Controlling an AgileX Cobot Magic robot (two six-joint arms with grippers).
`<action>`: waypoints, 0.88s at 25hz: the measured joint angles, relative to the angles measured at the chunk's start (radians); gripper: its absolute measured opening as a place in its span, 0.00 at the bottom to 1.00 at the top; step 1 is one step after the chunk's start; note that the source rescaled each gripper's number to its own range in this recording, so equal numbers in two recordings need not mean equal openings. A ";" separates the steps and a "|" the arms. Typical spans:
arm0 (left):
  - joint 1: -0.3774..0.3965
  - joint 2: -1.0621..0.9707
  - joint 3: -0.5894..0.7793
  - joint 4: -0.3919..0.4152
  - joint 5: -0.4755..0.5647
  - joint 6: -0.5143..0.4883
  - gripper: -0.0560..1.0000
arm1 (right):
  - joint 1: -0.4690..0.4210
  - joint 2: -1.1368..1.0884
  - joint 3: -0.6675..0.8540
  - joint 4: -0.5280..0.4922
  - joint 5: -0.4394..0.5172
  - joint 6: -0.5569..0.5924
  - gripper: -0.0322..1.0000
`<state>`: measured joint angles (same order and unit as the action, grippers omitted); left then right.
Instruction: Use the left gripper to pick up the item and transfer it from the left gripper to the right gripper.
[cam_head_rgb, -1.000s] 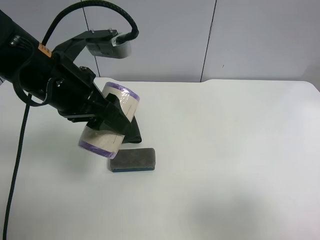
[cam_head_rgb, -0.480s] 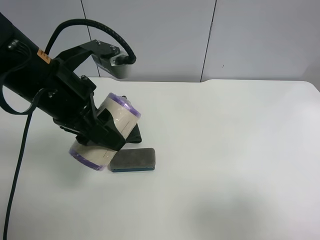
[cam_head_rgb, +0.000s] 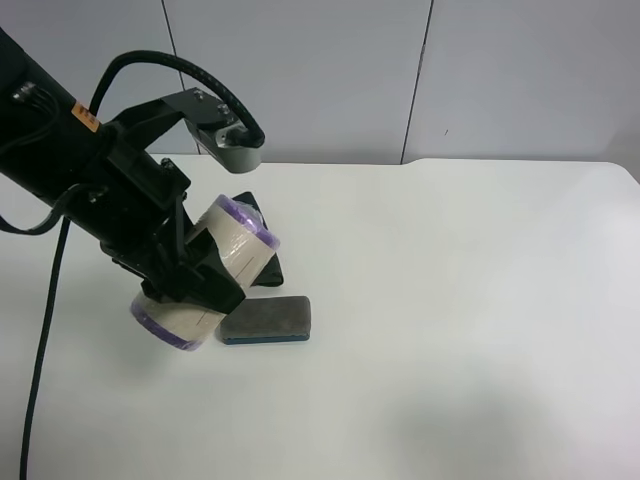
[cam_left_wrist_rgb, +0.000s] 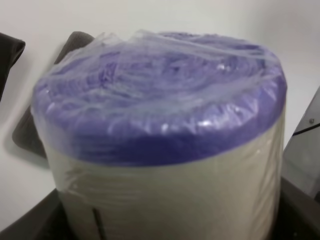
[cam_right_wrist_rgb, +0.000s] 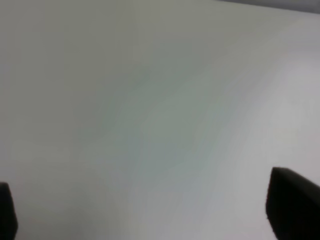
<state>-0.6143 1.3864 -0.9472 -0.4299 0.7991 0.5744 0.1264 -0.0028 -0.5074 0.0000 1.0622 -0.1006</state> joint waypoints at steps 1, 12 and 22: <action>0.000 0.000 0.000 0.000 0.004 0.008 0.06 | 0.000 0.000 0.000 0.000 0.000 0.001 1.00; 0.000 0.000 0.000 0.001 0.019 0.156 0.06 | 0.000 0.001 0.000 0.031 0.000 -0.005 1.00; 0.000 0.000 0.000 0.005 0.023 0.211 0.06 | 0.020 0.412 -0.174 0.207 -0.012 0.053 1.00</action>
<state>-0.6143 1.3864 -0.9472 -0.4250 0.8219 0.7855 0.1463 0.4097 -0.6809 0.2071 1.0499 -0.0479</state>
